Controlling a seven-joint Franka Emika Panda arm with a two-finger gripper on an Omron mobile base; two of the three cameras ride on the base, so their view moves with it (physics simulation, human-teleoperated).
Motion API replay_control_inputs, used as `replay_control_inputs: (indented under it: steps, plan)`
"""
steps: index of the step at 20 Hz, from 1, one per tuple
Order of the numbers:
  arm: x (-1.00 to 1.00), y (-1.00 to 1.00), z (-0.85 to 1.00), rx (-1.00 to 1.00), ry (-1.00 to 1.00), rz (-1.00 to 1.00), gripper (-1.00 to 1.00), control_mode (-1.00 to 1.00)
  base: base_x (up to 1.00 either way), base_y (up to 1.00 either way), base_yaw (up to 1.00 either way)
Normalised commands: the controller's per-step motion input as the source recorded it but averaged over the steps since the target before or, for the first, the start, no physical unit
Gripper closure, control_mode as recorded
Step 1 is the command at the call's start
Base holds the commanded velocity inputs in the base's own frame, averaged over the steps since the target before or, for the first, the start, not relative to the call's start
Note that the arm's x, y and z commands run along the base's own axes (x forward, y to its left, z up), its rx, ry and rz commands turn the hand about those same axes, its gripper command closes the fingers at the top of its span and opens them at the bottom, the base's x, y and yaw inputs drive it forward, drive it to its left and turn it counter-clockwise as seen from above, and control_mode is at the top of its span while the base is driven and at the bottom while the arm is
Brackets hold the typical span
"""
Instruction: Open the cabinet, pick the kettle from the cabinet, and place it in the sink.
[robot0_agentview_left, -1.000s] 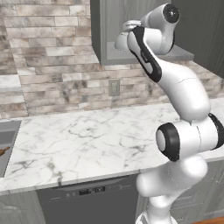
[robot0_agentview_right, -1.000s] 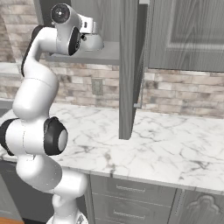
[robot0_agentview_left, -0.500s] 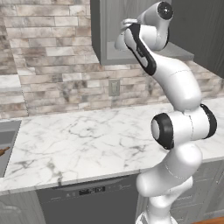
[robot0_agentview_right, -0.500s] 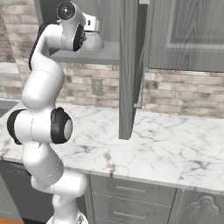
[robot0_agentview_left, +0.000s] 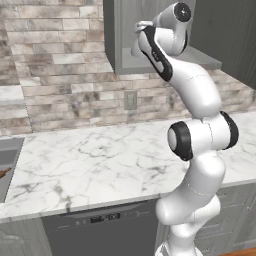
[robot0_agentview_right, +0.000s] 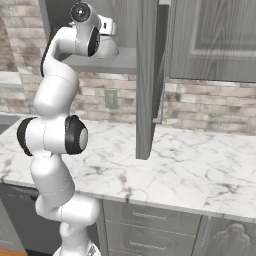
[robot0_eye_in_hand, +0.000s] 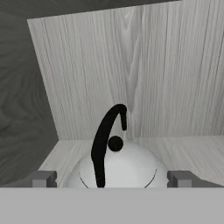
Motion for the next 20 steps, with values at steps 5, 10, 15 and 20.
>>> replay_control_inputs:
  steps: [5, 10, 15, 20]
  plan:
    - [0.22, 0.11, -0.02, 0.0, 0.0, 0.0, -1.0, -1.0, 0.0, 0.0, 0.0]
    - [0.26, 0.04, -0.04, 0.0, 0.0, 0.0, -1.0, -1.0, 0.0, 0.0, 0.0]
    - [0.21, 0.0, -0.08, 0.0, 0.0, 0.0, -1.0, -1.0, 0.0, 0.0, 0.0]
    - [0.24, 0.0, -0.02, 0.0, 0.0, 0.0, -1.0, -1.0, 0.0, 0.0, 0.0]
